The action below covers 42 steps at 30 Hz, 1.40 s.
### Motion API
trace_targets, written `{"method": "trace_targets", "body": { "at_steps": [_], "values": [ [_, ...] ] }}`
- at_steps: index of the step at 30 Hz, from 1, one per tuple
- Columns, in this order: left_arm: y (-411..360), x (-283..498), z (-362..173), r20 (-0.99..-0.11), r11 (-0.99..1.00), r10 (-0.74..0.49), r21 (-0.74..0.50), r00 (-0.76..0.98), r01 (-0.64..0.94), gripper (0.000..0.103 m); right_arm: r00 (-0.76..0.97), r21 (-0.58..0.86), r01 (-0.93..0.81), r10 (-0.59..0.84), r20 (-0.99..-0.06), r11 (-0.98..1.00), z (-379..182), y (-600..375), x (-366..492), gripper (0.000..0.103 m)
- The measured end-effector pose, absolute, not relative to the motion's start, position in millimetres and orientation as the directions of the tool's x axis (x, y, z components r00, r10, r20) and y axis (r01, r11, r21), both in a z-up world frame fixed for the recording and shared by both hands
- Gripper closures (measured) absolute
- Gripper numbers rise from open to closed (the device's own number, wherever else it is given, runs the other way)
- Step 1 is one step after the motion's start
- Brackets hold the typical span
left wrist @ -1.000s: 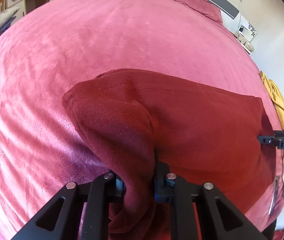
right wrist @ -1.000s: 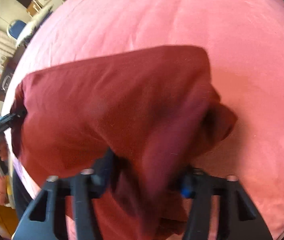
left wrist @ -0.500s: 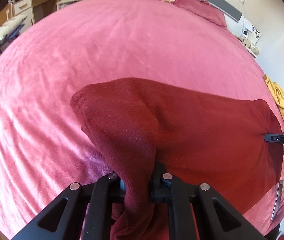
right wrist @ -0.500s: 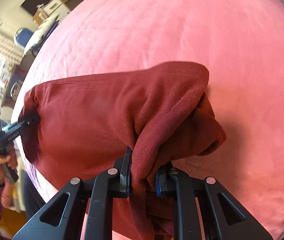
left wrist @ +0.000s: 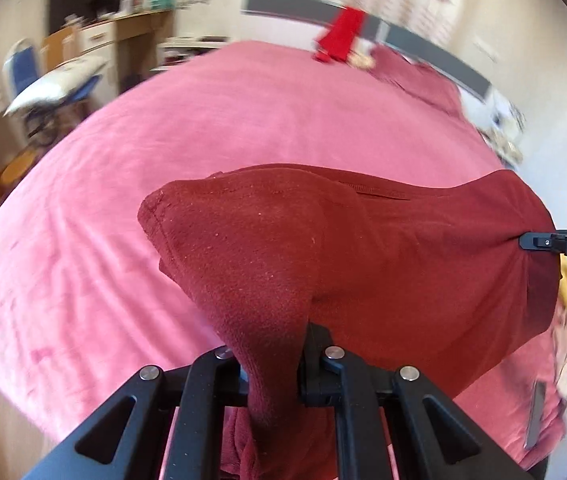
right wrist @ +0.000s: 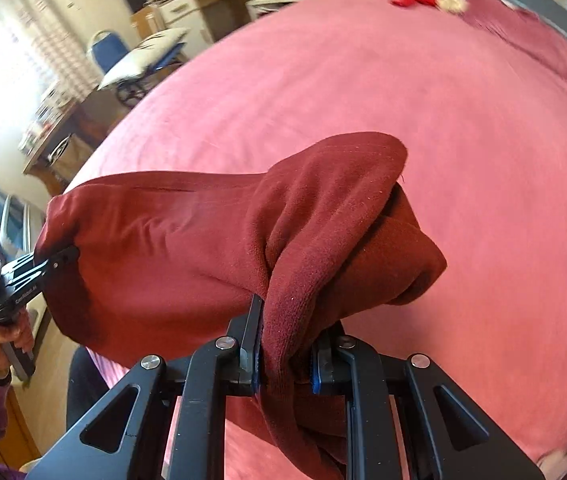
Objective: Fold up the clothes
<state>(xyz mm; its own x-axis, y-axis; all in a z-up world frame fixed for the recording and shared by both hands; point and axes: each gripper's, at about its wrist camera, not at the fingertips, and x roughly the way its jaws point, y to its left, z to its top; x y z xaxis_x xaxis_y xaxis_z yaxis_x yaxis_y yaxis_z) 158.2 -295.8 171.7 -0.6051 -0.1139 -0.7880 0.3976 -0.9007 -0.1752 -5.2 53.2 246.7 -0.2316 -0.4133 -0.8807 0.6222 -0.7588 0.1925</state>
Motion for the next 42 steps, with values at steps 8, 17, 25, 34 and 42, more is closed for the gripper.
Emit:
{"method": "trace_targets", "body": {
  "at_steps": [8,17,25,34,42],
  "values": [
    [-415.5,232.3,140.7,-0.779,-0.765,-0.286,-0.165,-0.558,0.623,0.091,-0.167,0.169,0.755,-0.436,-0.884,-0.633,264.9,-130.1,-6.5,0.085],
    [-540.2,314.4,72.8,-0.81,-0.508,-0.406,-0.184,-0.423,0.841,0.091,-0.069,0.186,0.842,-0.441,-0.895,-0.507,204.3,-336.6,-11.4,0.085],
    [-600.7,336.7,5.8,-0.869,-0.369,-0.365,-0.195,-0.334,0.909,0.086,-0.053,0.179,0.822,-0.385,-0.922,-0.541,119.6,-467.3,-23.0,0.083],
    [-595.2,357.3,0.6,-0.835,-0.376,-0.399,-0.228,-0.379,0.898,0.077,0.014,0.25,0.731,-0.353,-0.936,-0.634,86.0,-462.0,-66.8,0.039],
    [-587.0,399.0,24.9,-0.804,-0.331,-0.388,-0.334,-0.45,0.883,0.077,-0.029,0.335,0.728,-0.516,-0.856,-0.598,151.2,-407.0,-98.4,0.03]
  ]
}}
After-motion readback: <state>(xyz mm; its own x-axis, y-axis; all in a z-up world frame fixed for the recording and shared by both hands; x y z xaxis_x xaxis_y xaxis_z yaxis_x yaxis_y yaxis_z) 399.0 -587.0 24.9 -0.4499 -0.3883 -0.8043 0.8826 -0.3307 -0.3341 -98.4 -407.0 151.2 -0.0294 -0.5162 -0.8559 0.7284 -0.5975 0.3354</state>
